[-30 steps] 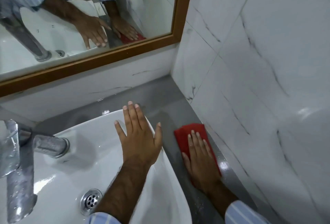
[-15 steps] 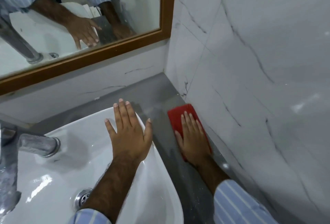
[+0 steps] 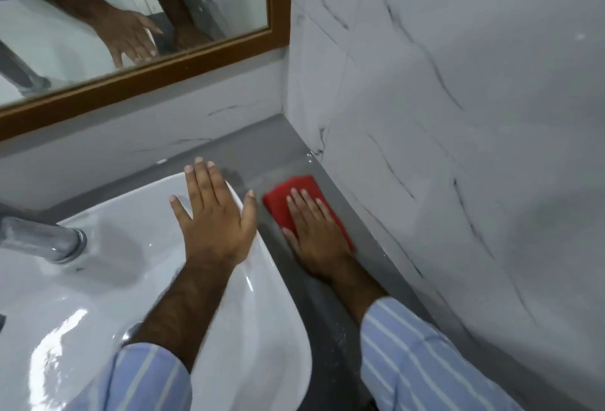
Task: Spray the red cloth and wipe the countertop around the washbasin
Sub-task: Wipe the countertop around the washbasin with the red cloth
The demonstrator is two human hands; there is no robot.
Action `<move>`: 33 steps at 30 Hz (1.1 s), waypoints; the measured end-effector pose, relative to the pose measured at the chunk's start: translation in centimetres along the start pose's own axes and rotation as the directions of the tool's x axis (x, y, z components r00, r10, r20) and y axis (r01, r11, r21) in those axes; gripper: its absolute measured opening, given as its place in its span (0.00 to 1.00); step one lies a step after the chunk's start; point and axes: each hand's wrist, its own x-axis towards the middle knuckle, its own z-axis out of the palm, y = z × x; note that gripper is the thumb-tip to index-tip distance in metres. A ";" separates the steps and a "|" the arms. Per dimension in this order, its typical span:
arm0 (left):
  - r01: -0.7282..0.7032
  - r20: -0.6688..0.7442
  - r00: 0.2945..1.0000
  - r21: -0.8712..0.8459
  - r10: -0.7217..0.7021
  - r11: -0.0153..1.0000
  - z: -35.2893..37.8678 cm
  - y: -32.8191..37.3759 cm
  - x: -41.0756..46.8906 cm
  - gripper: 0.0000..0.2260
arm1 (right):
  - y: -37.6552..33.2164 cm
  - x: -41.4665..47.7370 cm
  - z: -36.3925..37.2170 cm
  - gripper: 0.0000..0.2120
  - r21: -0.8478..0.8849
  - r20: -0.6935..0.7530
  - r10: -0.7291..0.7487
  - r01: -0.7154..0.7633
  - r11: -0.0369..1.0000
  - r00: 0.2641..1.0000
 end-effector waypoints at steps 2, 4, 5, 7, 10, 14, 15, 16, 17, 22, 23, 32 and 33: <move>-0.005 -0.001 1.000 0.022 0.005 1.000 0.1 0.0 0.0 0.40 | -0.6 1.4 0.3 0.32 0.017 -0.020 0.013 -0.013 1.000 1.000; -0.011 0.005 1.000 0.042 0.011 0.999 -0.1 0.0 -0.2 0.40 | -0.2 -0.1 0.7 0.33 0.049 -0.048 0.070 -0.068 0.997 0.996; -0.018 0.005 1.000 0.045 0.017 0.999 -0.2 -0.1 -0.1 0.40 | 0.2 -1.6 0.9 0.33 0.060 -0.051 0.108 -0.105 0.993 0.993; -0.029 0.007 1.000 0.047 0.029 0.998 -0.4 0.0 -0.3 0.40 | 1.9 -5.9 1.1 0.33 0.089 -0.071 0.210 -0.203 0.975 0.975; -0.029 -0.014 0.999 0.034 0.029 0.999 -0.2 -0.2 -0.2 0.41 | 4.3 -14.0 1.7 0.33 0.118 -0.086 0.328 -0.318 0.941 0.941; -0.034 -0.068 0.997 0.015 0.035 0.999 0.1 0.0 -0.4 0.39 | 3.1 -22.1 2.7 0.34 0.095 -0.037 0.473 -0.468 0.879 0.880; -0.036 -0.082 0.996 0.013 0.037 0.999 0.3 0.0 -0.4 0.39 | 2.3 -22.3 2.9 0.34 0.099 -0.034 0.525 -0.520 0.848 0.850; -0.034 -0.092 0.995 0.010 0.035 0.999 0.4 -0.1 -0.4 0.39 | 1.6 -21.9 3.0 0.34 0.097 -0.045 0.562 -0.556 0.825 0.826; -0.034 -0.096 0.995 0.004 0.034 0.999 0.5 -0.1 -0.3 0.39 | 1.2 -20.9 2.9 0.34 0.086 -0.064 0.572 -0.567 0.820 0.818; -0.045 -0.117 0.992 0.007 0.045 0.999 1.7 -0.9 0.1 0.38 | 1.3 -12.7 2.0 0.32 0.031 -0.045 0.300 -0.299 0.954 0.953; -0.046 -0.114 0.992 0.002 0.046 0.999 1.9 -1.0 0.3 0.38 | 1.6 -11.9 1.7 0.32 0.021 -0.038 0.258 -0.257 0.966 0.965; -0.056 -0.091 0.994 -0.033 0.053 0.998 2.0 -1.1 0.6 0.39 | 2.4 -24.8 3.7 0.35 0.102 -0.073 0.501 -0.494 0.864 0.862; -0.054 -0.088 0.995 -0.026 0.052 0.998 1.9 -1.1 0.5 0.39 | 1.8 -25.3 3.9 0.35 0.102 -0.080 0.527 -0.519 0.849 0.846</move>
